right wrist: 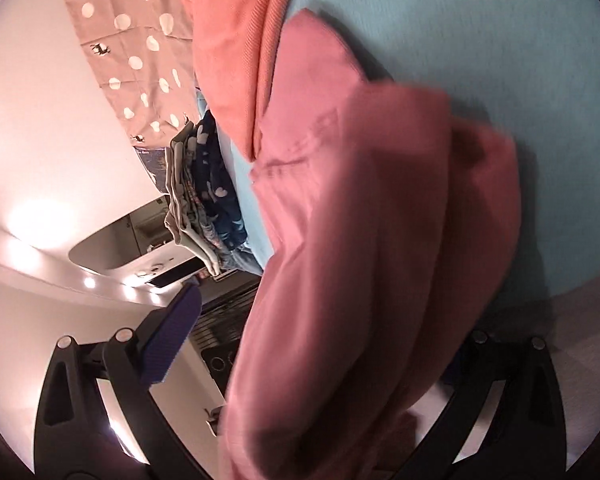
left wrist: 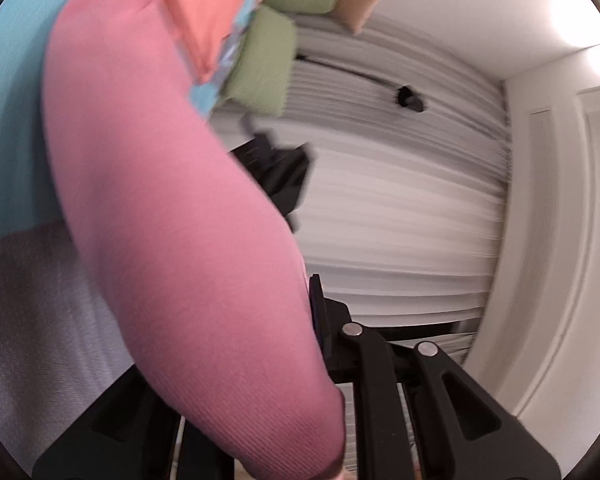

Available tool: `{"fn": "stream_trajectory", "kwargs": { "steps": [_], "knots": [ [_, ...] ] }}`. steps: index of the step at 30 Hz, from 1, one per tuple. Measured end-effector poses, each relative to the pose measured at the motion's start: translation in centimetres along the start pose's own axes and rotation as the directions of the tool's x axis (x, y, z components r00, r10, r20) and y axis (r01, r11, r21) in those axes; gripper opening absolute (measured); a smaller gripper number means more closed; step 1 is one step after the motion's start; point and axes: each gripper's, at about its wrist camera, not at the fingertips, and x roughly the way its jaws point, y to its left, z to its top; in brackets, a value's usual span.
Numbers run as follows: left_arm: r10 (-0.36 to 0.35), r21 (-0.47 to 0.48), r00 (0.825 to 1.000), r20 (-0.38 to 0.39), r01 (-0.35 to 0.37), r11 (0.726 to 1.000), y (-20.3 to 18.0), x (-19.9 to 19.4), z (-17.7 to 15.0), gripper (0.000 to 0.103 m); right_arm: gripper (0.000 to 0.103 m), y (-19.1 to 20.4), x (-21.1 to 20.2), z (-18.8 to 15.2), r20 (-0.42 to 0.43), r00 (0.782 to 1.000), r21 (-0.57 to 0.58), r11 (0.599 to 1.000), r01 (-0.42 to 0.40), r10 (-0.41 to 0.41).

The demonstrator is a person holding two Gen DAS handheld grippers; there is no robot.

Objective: Fold small clothes
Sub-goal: 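Lift the pink shirt bundle with both grippers and carry it to the clothes stack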

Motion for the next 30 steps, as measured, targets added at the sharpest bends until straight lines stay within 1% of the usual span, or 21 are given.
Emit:
{"fn": "stream_trajectory", "kwargs": {
  "steps": [3, 5, 8, 11, 12, 14, 15, 16, 18, 20, 21, 22, 23, 24, 25, 26, 28, 30],
  "knots": [
    [-0.044, 0.024, 0.999, 0.012, 0.044, 0.999, -1.6, -1.6, 0.0, 0.014, 0.101, -0.8, -0.7, -1.4, 0.027, 0.995, 0.022, 0.995, -0.096, 0.096],
    [-0.046, 0.047, 0.999, 0.014, 0.045, 0.998, -2.5, -2.3, -0.3, 0.014, 0.101, -2.2, -1.0, -2.9, 0.074, 0.986, 0.071, 0.985, -0.155, 0.150],
    [-0.058, 0.052, 0.998, 0.011, 0.057, 0.997, -3.3, -2.5, -0.3, 0.015, 0.101, -5.0, -0.7, -4.9, 0.123, 0.973, 0.172, 0.962, -0.213, 0.194],
    [-0.066, 0.037, 0.998, 0.008, 0.066, 0.997, -3.1, -2.4, -0.5, 0.015, 0.101, -5.4, 0.4, -5.8, 0.135, 0.959, 0.205, 0.939, -0.275, 0.251],
    [-0.065, 0.035, 0.998, 0.005, 0.065, 0.997, -2.9, -2.4, -0.6, 0.015, 0.101, -5.4, 1.1, -5.7, 0.141, 0.947, 0.226, 0.922, -0.315, 0.289],
    [-0.061, 0.031, 0.998, -0.002, 0.061, 0.998, -2.6, -2.3, -0.9, 0.015, 0.101, -5.0, 2.7, -5.0, 0.134, 0.931, 0.257, 0.896, -0.363, 0.339],
    [-0.057, 0.032, 0.998, -0.006, 0.057, 0.998, -2.4, -2.4, -1.2, 0.015, 0.101, -4.7, 3.3, -4.8, 0.130, 0.920, 0.262, 0.882, -0.392, 0.371],
    [-0.051, 0.032, 0.999, -0.011, 0.051, 0.998, -2.3, -2.6, -1.4, 0.015, 0.101, -4.0, 4.1, -4.3, 0.112, 0.912, 0.247, 0.877, -0.411, 0.396],
    [-0.030, 0.038, 0.999, -0.018, 0.030, 0.999, -2.3, -2.9, -1.9, 0.015, 0.101, -2.8, 4.7, -3.9, 0.069, 0.916, 0.213, 0.891, -0.401, 0.395],
    [0.009, 0.061, 1.000, -0.020, -0.007, 0.998, -2.5, -3.4, -2.4, 0.015, 0.100, -1.5, 4.5, -3.9, 0.049, 0.932, 0.153, 0.920, -0.362, 0.358],
    [0.043, 0.091, 0.999, -0.019, -0.041, 0.995, -2.8, -3.7, -2.8, 0.015, 0.094, -1.0, 4.1, -4.0, 0.053, 0.940, 0.118, 0.933, -0.341, 0.337],
    [0.076, 0.122, 0.997, -0.020, -0.073, 0.990, -3.2, -4.0, -3.2, 0.015, 0.083, -0.2, 3.6, -4.1, 0.063, 0.951, 0.069, 0.949, -0.307, 0.303],
    [0.102, 0.150, 0.995, -0.022, -0.097, 0.984, -3.5, -4.2, -3.6, 0.015, 0.073, 0.5, 3.1, -4.3, 0.068, 0.961, 0.027, 0.963, -0.269, 0.267],
    [0.117, 0.176, 0.993, -0.019, -0.112, 0.978, -3.8, -4.5, -4.1, 0.015, 0.047, 1.5, 2.7, -4.7, 0.078, 0.970, -0.032, 0.973, -0.228, 0.230],
    [0.119, 0.185, 0.993, -0.015, -0.114, 0.976, -3.9, -4.5, -4.2, 0.015, 0.025, 2.2, 2.4, -5.0, 0.085, 0.972, -0.075, 0.975, -0.211, 0.217],
    [0.119, 0.196, 0.993, -0.012, -0.114, 0.974, -4.3, -4.7, -4.5, 0.015, 0.024, 3.1, 2.5, -4.9, 0.088, 0.973, -0.111, 0.973, -0.202, 0.212],
    [0.121, 0.235, 0.993, -0.012, -0.115, 0.965, -5.3, -4.8, -4.9, 0.015, 0.022, 5.3, 2.1, -6.2, 0.106, 0.975, -0.200, 0.965, -0.171, 0.195],
    [0.118, 0.273, 0.993, -0.015, -0.110, 0.956, -6.8, -4.9, -5.3, 0.015, 0.021, 7.2, 2.1, -7.3, 0.113, 0.976, -0.263, 0.953, -0.149, 0.184]
  ]
}}
